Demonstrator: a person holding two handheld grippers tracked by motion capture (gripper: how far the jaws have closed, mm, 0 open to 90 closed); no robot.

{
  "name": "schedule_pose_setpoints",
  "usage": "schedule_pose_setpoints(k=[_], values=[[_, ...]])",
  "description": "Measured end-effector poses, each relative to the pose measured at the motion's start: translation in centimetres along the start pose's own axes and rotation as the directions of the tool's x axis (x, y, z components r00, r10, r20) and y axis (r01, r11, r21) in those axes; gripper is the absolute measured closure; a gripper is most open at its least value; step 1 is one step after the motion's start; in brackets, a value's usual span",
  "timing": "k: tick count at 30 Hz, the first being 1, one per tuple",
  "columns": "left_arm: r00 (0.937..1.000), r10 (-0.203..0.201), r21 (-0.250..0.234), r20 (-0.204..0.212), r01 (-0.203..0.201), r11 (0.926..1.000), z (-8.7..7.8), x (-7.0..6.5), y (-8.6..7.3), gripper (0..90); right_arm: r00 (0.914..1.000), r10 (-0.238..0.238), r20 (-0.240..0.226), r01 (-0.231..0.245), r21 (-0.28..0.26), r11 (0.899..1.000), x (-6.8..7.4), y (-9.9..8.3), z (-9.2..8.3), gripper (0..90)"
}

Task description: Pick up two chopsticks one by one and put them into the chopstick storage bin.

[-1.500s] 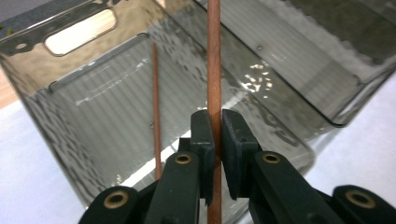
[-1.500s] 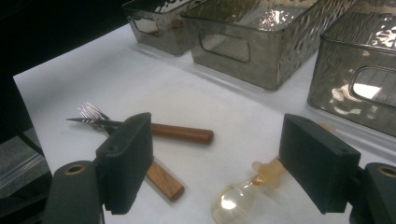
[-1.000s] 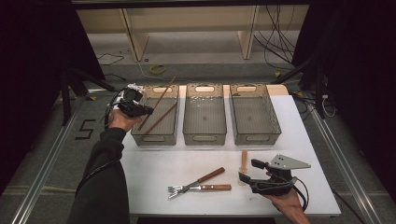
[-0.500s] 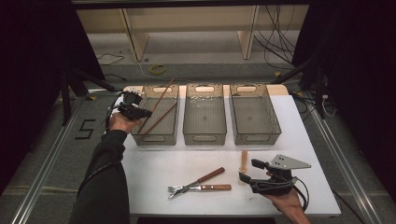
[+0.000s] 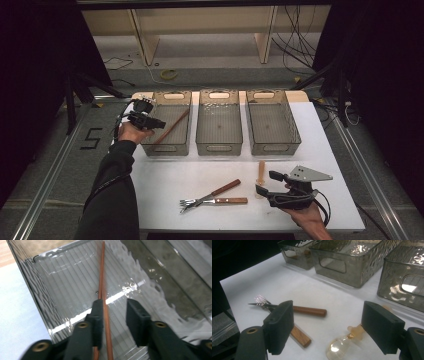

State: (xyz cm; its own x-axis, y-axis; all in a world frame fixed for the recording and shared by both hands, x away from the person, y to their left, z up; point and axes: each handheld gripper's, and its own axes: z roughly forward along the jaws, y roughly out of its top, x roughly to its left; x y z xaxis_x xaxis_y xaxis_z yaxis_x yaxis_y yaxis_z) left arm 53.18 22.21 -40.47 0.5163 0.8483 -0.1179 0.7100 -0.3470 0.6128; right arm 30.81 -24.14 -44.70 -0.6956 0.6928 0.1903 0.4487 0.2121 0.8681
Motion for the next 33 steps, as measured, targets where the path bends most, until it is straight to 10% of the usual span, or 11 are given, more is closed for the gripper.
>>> schedule_pose_setpoints(k=[11, 33], values=[[0.992, 0.013, -0.081, 0.125, -0.002, 0.9967, -2.3, -2.1, -0.4, 34.3, 0.9999, 0.006, 0.012, -0.006, 0.014, 1.0, -0.2, 0.2, -0.1, 26.8], [0.9831, 0.028, -0.247, 0.181, 0.018, 0.9689, -4.5, -4.6, -4.9, 21.0, 0.989, 0.003, 0.148, -0.021, 0.121, 0.992, -2.2, 2.3, 0.9, 26.8]])
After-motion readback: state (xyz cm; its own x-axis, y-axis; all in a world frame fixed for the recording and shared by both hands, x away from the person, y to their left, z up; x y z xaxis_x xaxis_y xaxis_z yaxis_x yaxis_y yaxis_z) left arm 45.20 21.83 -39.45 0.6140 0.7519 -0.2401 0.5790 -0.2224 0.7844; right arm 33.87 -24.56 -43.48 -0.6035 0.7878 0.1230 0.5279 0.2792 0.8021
